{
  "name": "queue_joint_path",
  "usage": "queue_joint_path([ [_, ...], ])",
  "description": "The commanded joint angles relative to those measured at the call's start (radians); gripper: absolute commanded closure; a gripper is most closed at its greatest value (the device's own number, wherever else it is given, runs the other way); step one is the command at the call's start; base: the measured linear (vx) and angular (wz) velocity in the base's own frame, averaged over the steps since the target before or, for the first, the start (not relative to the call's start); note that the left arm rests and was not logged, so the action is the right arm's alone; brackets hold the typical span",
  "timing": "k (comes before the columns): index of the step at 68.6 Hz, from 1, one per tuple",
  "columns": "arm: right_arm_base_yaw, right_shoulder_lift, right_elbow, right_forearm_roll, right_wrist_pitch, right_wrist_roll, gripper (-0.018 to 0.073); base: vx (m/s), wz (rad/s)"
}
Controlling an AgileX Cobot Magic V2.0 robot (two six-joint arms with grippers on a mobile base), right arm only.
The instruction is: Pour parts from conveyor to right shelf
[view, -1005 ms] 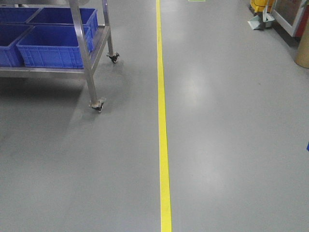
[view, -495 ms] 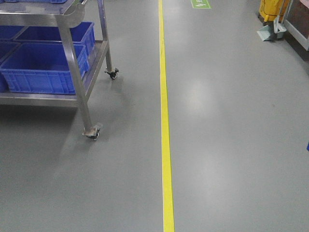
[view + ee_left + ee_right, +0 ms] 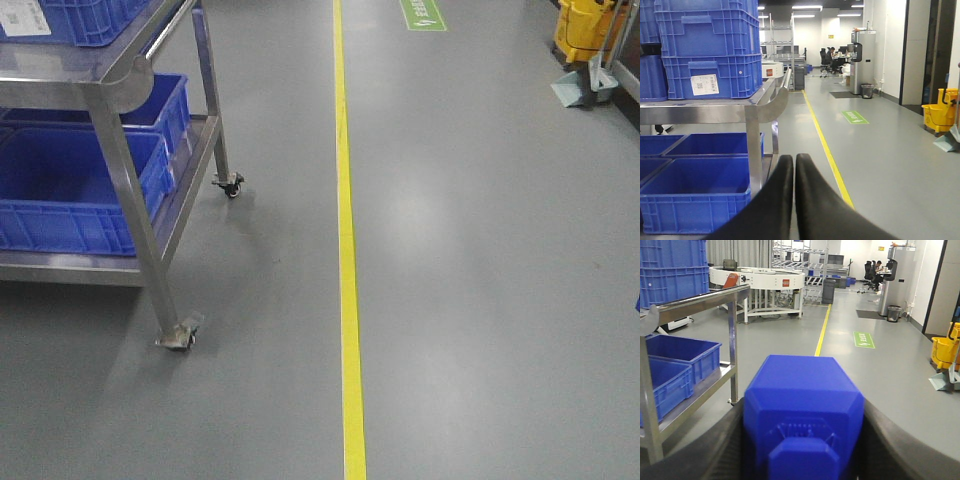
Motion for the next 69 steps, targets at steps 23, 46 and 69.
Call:
queue_joint_path([
  [23,-0.004,0.013,-0.029,-0.007,-0.085,-0.003,0.0568,0.43,0.16],
  [46,-0.004,0.013,-0.029,-0.007,-0.085,-0.003,0.0568,0.27,0.49],
  [69,-0.004,0.013,-0.029,-0.007,-0.085,-0.003,0.0568,0.16,0.76],
])
